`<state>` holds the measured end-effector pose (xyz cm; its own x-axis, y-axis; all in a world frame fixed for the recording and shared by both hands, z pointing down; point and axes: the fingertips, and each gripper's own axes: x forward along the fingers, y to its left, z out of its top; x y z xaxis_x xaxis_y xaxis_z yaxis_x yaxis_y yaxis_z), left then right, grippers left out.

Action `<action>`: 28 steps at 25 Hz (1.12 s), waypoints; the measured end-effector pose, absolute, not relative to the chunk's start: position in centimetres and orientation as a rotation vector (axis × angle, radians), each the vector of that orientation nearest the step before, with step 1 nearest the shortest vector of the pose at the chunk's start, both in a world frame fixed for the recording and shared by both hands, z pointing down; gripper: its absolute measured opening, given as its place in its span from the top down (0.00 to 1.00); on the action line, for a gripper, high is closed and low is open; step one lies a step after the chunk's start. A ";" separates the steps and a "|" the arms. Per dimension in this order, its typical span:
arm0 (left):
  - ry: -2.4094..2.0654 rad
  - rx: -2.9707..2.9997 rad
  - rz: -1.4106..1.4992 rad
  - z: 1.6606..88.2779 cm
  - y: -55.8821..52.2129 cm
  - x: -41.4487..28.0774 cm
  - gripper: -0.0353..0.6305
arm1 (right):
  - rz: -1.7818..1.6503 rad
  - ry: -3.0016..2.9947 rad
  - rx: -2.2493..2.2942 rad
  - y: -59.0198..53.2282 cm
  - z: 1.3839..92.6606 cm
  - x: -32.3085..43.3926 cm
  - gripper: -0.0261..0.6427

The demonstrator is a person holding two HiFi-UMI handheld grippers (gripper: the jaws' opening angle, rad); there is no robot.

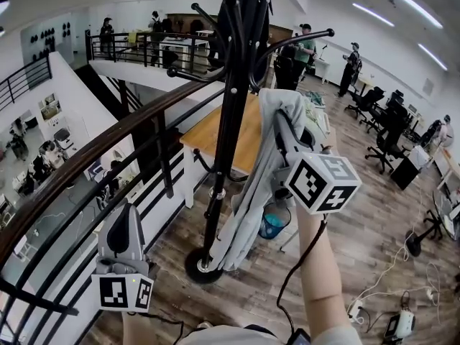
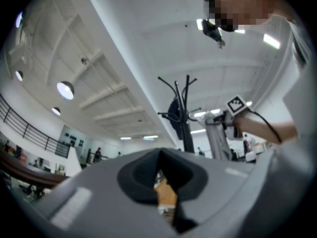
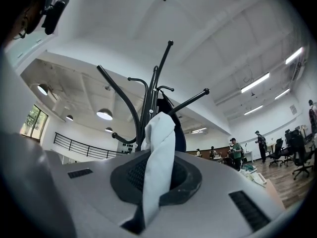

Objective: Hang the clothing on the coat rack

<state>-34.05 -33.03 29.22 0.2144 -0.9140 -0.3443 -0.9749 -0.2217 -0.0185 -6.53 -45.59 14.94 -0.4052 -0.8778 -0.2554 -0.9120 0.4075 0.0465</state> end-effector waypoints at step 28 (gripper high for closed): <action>1.750 -2.333 0.359 30.5 -33.1 -28.9 0.93 | 0.360 2.536 -1.573 -40.3 20.6 -5.0 0.81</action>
